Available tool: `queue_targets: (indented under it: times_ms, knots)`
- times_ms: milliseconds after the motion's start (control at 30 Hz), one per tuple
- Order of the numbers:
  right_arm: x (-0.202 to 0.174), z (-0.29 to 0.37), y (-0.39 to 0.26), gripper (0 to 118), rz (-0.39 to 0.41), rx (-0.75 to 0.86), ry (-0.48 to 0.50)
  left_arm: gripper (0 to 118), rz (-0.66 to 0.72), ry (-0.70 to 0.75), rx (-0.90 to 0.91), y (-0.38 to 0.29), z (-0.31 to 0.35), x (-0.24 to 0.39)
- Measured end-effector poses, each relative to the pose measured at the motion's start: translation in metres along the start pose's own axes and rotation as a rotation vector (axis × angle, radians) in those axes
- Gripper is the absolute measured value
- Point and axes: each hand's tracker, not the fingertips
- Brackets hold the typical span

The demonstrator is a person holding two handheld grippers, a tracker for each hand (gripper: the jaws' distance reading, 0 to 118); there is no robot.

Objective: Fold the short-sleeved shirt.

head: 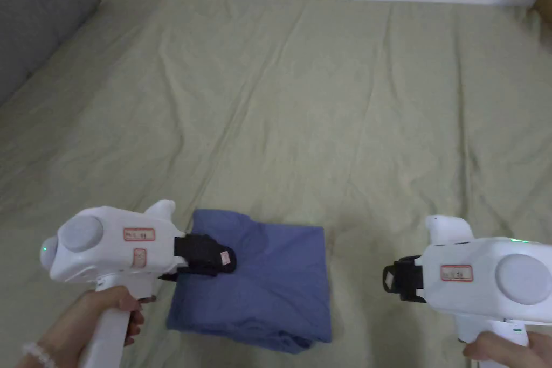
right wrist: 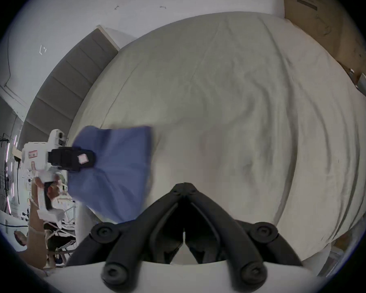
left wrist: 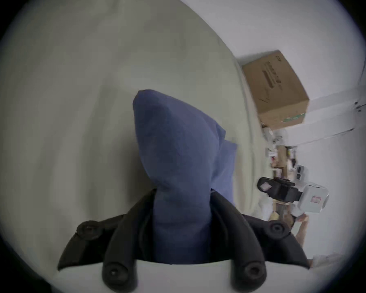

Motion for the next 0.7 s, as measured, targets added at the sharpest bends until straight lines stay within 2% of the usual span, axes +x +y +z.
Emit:
queue_targets:
  times_ms: [67,233,400,500,533,567,600,667,700]
  knots:
    - [0.0,-0.004,0.0,0,-0.017,-0.009,-0.009,23,0.02,0.121,0.018,0.01,0.029,-0.02]
    - [-0.011,-0.022,0.002,0,-0.024,-0.042,-0.004,23,-0.106,0.566,0.016,0.038,0.082,-0.058]
    - [-0.03,-0.037,0.002,0,0.02,-0.081,0.009,22,-0.339,1.042,-0.044,0.057,0.091,-0.087]
    - [-0.036,-0.045,0.0,0,0.037,-0.103,0.002,26,-0.445,1.215,-0.07,0.057,0.082,-0.108]
    - [-0.037,-0.046,0.0,0,0.04,-0.106,0.002,38,-0.44,1.203,-0.078,0.057,0.081,-0.112]
    - [-0.037,-0.047,-0.001,0,0.042,-0.109,0.001,60,-0.419,1.189,-0.075,0.057,0.08,-0.114]
    - [-0.037,-0.047,-0.001,0,0.042,-0.113,0.003,75,-0.38,1.199,-0.072,0.055,0.08,-0.115]
    - [-0.036,-0.047,-0.001,0,0.041,-0.116,0.007,100,-0.339,1.202,0.016,0.055,0.089,-0.112]
    - [-0.035,-0.046,-0.001,0,0.04,-0.114,0.006,105,-0.295,1.139,0.062,0.055,0.096,-0.108]
